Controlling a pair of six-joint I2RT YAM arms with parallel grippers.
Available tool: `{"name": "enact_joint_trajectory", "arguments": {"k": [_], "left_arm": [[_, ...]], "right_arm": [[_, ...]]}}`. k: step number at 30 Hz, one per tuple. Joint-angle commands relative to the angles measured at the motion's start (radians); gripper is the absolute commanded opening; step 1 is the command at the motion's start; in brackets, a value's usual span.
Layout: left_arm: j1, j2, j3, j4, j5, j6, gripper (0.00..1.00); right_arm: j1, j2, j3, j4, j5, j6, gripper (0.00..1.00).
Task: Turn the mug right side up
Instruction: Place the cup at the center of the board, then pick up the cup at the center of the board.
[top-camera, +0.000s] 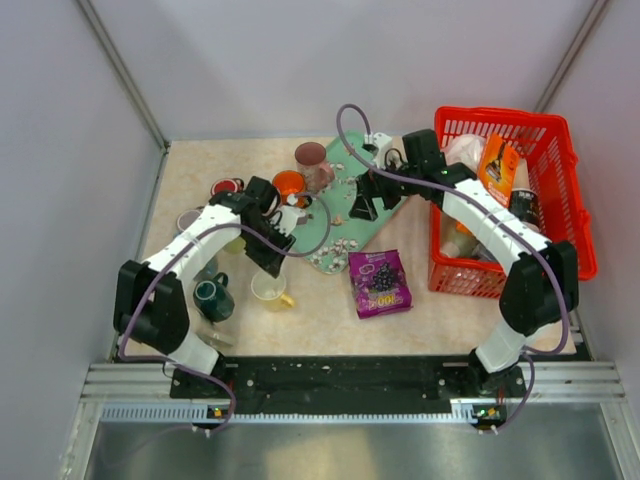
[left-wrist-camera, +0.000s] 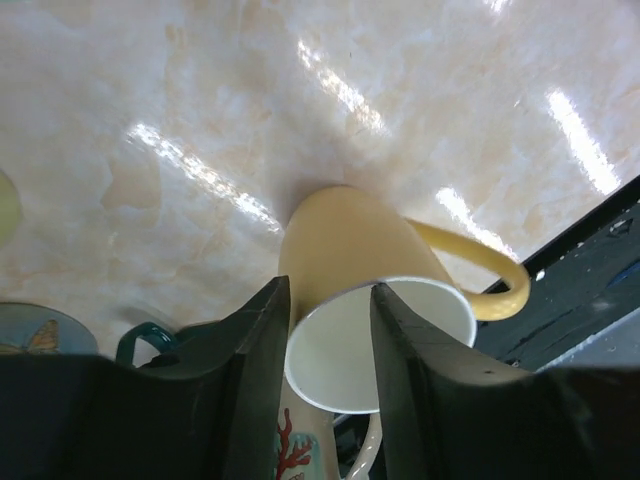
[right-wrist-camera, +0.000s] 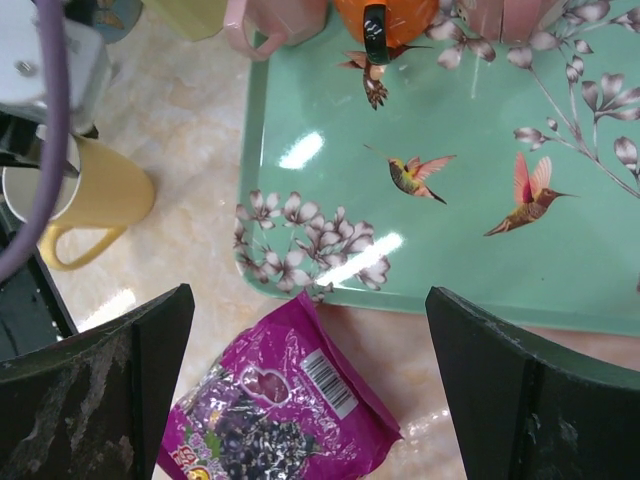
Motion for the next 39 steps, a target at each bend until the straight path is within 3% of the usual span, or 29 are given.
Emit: {"name": "enact_joint_trajectory", "arguments": {"k": [1,5,13,18,23,32,39], "left_arm": [[0.005,-0.076,0.107,-0.023,0.025,-0.017,0.46],[0.077,-0.192,0.067,0.040,0.063,-0.121,0.50],[0.315,-0.328,0.030,0.156,0.124,-0.319,0.51],[0.425,-0.377,0.032,0.193,0.070,-0.401,0.51],[0.562,-0.452,-0.005,0.200,0.042,-0.485,0.52],[0.596,-0.636,-0.122,0.252,-0.004,-0.441,0.53],[0.602,-0.682,-0.186,0.264,0.021,-0.448,0.53]], "right_arm": [[-0.001,-0.069,-0.002,-0.003,0.021,-0.055,0.99],[0.034,-0.086,-0.044,-0.007,0.072,-0.053,0.98],[0.286,-0.052,-0.071,0.005,0.224,-0.060,0.99],[0.398,0.058,-0.023,0.043,0.221,0.080,0.99],[0.476,0.159,0.003,0.059,0.183,0.079,0.99],[0.575,0.246,0.035,0.082,0.104,0.094,0.99],[0.598,0.308,0.069,0.080,0.100,0.197,0.99]]}}
